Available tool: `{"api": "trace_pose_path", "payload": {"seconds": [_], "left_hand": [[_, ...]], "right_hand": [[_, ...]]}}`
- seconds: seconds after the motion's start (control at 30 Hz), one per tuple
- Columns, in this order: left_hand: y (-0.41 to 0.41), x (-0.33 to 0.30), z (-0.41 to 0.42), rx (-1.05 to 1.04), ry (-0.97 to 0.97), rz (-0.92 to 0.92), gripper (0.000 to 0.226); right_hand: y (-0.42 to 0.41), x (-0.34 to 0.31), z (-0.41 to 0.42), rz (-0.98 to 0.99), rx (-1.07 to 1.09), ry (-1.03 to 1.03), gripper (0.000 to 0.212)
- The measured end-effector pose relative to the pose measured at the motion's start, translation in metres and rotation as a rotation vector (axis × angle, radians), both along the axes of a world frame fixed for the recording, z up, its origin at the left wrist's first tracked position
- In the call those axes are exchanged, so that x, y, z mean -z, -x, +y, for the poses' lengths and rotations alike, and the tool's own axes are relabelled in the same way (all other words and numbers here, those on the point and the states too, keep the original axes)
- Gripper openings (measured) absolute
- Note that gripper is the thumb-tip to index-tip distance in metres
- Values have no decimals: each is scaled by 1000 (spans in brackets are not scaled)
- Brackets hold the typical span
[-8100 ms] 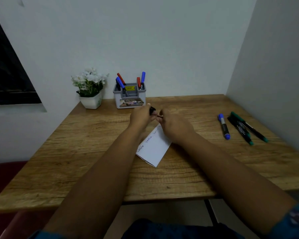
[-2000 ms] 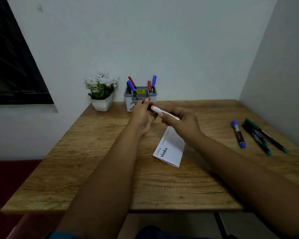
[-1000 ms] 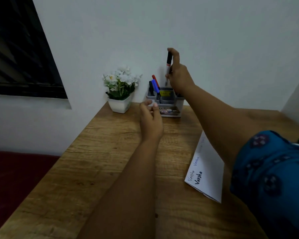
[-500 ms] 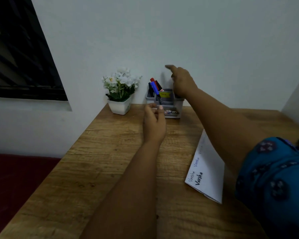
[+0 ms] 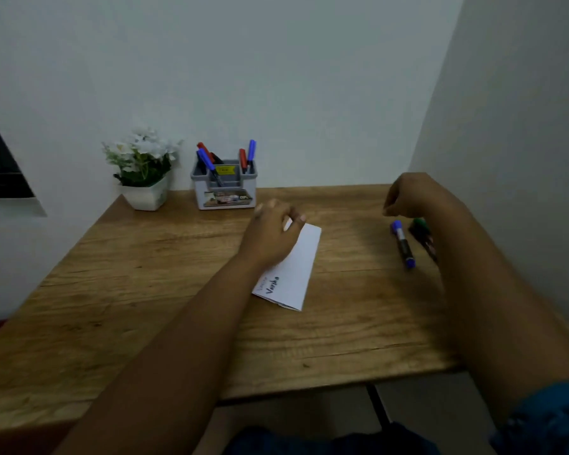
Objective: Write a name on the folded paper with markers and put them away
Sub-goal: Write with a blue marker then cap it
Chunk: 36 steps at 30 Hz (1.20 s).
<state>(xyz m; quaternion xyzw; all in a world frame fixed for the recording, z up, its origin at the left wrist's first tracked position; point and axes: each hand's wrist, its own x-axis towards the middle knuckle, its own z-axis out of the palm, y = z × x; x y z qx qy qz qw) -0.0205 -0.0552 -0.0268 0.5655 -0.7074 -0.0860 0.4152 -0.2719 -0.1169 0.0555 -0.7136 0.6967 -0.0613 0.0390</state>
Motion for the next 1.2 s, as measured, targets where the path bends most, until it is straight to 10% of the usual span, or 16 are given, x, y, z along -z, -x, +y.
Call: {"api": "trace_pose_path", "payload": {"seconds": [0.4, 0.63, 0.93, 1.2], "left_hand": [[-9, -1, 11, -55, -89, 180, 10], [-7, 1, 1, 81, 99, -238, 48], [-20, -12, 10, 183, -229, -403, 18], [-44, -26, 19, 120, -235, 10, 31]], "right_hand": [[-1, 60, 7, -68, 153, 87, 16], [-73, 64, 35, -327, -504, 235, 15], [-82, 64, 43, -111, -698, 321, 30], [-52, 56, 21, -690, -572, 38, 47]]}}
